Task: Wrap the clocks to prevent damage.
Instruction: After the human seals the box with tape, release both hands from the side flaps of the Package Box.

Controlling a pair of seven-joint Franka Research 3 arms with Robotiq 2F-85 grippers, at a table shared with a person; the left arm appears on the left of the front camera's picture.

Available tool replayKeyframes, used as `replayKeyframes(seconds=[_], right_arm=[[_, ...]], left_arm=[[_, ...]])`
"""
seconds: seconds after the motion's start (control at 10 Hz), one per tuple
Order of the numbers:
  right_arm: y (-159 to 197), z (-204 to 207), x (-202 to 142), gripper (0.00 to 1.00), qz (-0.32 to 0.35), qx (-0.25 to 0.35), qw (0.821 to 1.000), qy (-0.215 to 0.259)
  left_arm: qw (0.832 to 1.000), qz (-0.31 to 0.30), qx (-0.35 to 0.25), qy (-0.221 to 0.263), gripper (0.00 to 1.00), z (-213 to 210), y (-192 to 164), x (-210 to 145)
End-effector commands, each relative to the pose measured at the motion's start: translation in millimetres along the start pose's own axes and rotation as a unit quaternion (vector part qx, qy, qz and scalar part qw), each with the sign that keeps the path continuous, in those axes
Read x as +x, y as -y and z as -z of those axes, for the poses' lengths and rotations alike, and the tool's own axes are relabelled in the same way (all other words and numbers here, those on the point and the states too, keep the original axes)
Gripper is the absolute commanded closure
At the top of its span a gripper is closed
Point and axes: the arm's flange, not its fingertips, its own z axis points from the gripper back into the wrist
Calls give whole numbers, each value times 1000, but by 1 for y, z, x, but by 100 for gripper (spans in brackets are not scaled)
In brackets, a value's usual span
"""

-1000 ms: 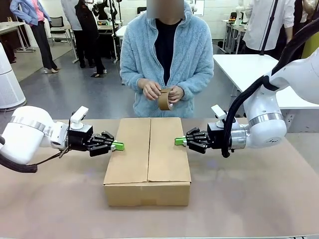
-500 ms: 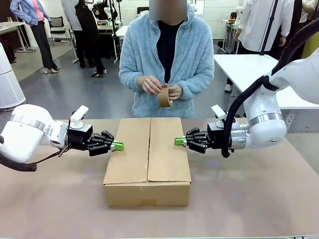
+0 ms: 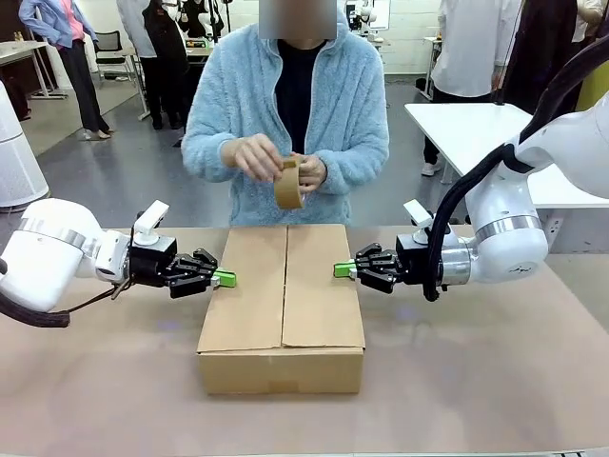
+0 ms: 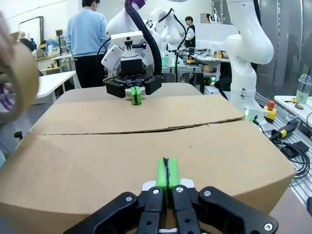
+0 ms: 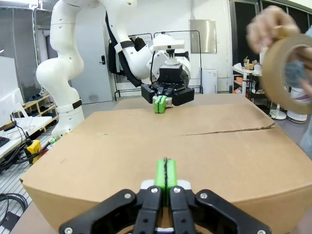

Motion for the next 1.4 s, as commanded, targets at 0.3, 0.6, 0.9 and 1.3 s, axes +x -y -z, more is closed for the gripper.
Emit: replayKeyframes(seconds=[0.3,0.6,0.9,1.3], right_arm=[[-2,2,-5,99,-1,-8,1000,2],[-2,2,-5,99,-1,-8,1000,2],[-2,2,-5,99,-1,-8,1000,2],[-2,2,-5,99,-1,-8,1000,2]], left_arm=[[1000,-2,2,-4,100,0,1,-2],[1000,-2,2,-4,100,0,1,-2],[1000,-2,2,-4,100,0,1,-2],[1000,-2,2,-4,100,0,1,-2]])
